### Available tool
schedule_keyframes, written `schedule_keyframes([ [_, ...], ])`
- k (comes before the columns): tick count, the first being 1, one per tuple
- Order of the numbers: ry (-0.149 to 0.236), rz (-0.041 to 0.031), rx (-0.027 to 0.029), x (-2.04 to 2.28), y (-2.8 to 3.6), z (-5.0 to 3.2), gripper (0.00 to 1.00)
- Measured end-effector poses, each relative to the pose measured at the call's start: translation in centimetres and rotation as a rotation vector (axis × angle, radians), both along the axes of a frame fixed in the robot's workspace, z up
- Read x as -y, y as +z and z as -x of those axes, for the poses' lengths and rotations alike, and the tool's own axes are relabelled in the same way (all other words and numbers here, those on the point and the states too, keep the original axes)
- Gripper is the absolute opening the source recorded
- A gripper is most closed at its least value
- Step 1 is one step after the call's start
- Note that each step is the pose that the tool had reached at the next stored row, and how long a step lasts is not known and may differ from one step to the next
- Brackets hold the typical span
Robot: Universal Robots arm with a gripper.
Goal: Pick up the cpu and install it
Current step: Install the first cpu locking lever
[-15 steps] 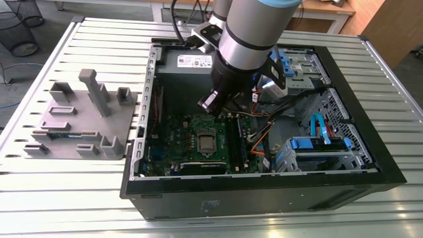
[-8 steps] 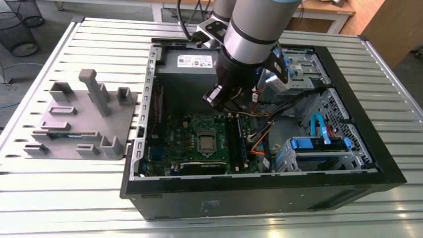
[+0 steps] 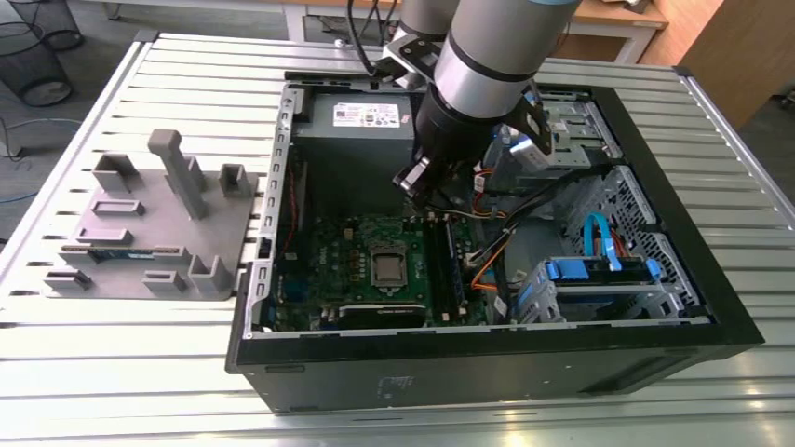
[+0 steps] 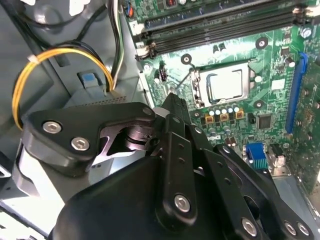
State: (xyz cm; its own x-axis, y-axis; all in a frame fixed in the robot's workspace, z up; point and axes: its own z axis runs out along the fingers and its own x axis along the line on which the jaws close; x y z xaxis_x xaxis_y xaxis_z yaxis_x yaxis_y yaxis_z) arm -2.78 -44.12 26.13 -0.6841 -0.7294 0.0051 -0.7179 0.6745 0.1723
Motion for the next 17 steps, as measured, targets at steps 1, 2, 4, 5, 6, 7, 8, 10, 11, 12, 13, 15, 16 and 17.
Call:
schedule_keyframes([
  [1,0.0,0.0001,-0.0001,0.0,0.0,-0.01,0.11],
  [2,0.0,0.0001,0.0,0.0,0.0,-0.01,0.11],
  [4,0.0,-0.0002,0.0001,-0.01,-0.03,-0.01,0.11],
  [5,0.0,0.0,0.0,-0.06,-0.11,-0.01,0.11],
  [6,0.0,0.0001,0.0,-0.15,-0.21,-0.01,0.11],
  [7,0.0,0.0001,0.0,-0.26,-0.32,-0.01,0.11],
  [8,0.0,0.0,0.0,-0.39,-0.43,-0.01,0.11],
  [10,0.0,0.0002,0.0,-0.61,-0.59,-0.01,0.11],
  [11,0.0,0.0,0.0,-0.69,-0.68,-0.01,0.11],
  [12,0.0,-0.0001,0.0,-0.73,-0.8,-0.02,0.11],
  [13,0.0,0.0001,0.0,-0.79,-0.92,-0.01,0.11],
  [15,0.0,0.0008,0.0,-0.88,-1.18,-0.01,0.11],
  [16,0.0,0.0011,0.0,-0.91,-1.29,-0.02,0.11],
  [17,0.0,0.0022,0.0,-0.97,-1.51,-0.01,0.11],
])
